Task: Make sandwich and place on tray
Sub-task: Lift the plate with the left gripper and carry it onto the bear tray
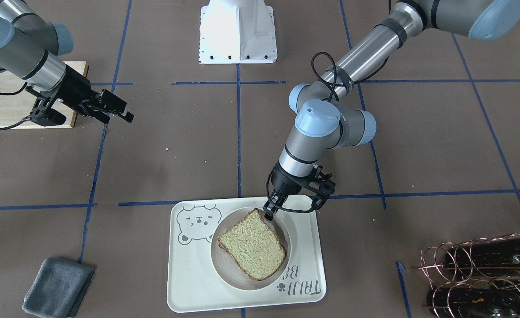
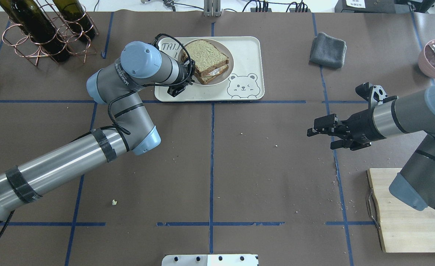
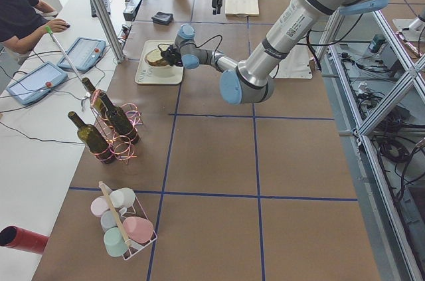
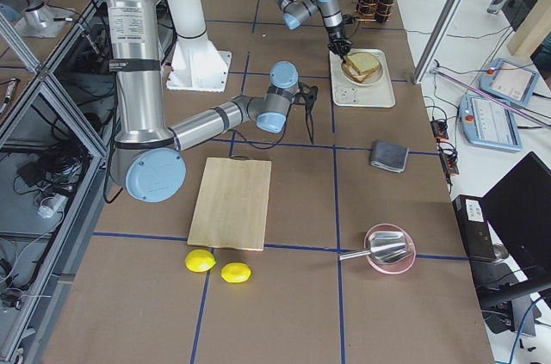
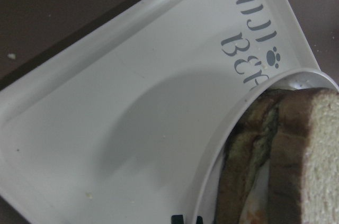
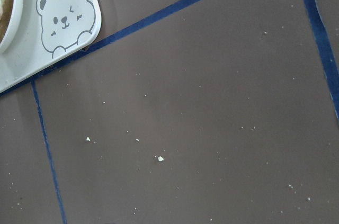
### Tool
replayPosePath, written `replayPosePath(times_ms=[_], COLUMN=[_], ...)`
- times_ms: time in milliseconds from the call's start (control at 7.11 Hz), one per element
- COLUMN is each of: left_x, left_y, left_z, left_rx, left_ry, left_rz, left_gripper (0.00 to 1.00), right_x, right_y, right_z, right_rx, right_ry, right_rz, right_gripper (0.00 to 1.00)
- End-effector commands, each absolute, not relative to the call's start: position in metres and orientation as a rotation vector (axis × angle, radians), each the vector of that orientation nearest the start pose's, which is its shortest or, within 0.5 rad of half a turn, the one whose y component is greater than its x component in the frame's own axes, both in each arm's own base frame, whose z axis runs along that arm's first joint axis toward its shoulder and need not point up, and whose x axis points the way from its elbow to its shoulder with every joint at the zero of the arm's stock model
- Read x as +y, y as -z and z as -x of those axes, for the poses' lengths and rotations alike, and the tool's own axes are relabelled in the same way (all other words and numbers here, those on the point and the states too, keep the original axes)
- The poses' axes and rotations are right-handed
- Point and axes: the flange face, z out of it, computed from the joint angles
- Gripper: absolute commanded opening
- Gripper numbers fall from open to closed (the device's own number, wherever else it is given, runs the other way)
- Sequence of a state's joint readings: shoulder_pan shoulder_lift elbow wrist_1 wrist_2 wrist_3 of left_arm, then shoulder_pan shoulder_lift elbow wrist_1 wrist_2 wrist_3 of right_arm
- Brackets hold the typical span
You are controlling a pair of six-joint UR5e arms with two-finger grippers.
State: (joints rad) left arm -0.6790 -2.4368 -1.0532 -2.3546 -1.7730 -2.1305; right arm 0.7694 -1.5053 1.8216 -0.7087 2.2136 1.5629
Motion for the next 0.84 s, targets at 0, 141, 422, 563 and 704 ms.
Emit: replayPosePath(times_ms=[0, 141, 422, 563, 704], left_x=[-0.606, -0.605, -0.595, -0.591, -0.585], left_y=[-0.253, -0.249, -0.242, -0.242, -0.244], left_z=[-0.574, -0.575, -0.586, -0.59, -0.595], left_rx=[1.193, 1.199, 1.206, 1.205, 1.204], left_ry=[0.977, 0.974, 0.956, 0.949, 0.93], left_rz=[0.118, 0.119, 0.13, 0.132, 0.13], left_gripper=[0.02, 0.04, 0.06, 0.11, 0.32], right_x=[-0.409, -0.409, -0.409, -0.409, -0.408], right_y=[-0.4, -0.399, -0.399, -0.4, -0.4], right_z=[0.316, 0.316, 0.316, 0.316, 0.316], right_rx=[-1.266, -1.267, -1.267, -1.266, -1.267], right_ry=[-0.277, -0.276, -0.276, -0.277, -0.275], right_rz=[0.091, 0.09, 0.09, 0.091, 0.094], right_gripper=[1.0, 1.0, 1.0, 1.0, 1.0])
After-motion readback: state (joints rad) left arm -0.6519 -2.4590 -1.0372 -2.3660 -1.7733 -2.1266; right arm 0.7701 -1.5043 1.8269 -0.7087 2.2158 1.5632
